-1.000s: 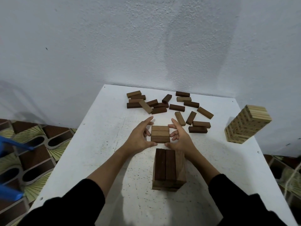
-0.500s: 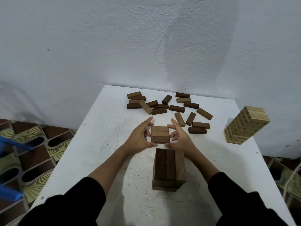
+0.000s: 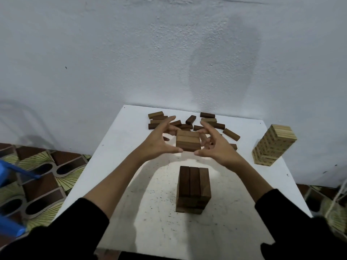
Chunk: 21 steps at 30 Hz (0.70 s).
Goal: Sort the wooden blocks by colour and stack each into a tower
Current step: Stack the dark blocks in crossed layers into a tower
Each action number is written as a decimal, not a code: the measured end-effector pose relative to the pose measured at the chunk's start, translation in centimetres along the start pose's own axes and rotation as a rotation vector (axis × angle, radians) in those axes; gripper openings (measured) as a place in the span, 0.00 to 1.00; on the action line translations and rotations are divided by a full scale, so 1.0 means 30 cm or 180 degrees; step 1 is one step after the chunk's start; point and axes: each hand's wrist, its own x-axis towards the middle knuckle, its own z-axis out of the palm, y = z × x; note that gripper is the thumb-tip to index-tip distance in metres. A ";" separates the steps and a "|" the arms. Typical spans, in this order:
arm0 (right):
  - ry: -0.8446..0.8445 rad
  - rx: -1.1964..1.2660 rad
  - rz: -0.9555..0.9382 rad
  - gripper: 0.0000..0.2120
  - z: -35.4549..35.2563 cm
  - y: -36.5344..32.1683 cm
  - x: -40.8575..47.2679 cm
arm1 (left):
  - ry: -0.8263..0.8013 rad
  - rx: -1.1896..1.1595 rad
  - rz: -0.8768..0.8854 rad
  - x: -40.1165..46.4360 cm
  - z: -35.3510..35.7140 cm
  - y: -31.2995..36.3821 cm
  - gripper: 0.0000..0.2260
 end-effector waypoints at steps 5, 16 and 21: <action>0.0077 0.0316 -0.0244 0.44 -0.014 -0.078 -0.124 | -0.0027 -0.0366 0.0182 -0.114 -0.004 0.115 0.45; -0.0025 0.0172 -0.0176 0.42 0.047 -0.059 -0.332 | -0.0302 -0.0442 0.0120 -0.294 0.082 0.120 0.44; -0.0043 0.0100 -0.0093 0.43 0.059 -0.042 -0.352 | -0.0377 -0.0388 0.0063 -0.304 0.100 0.098 0.45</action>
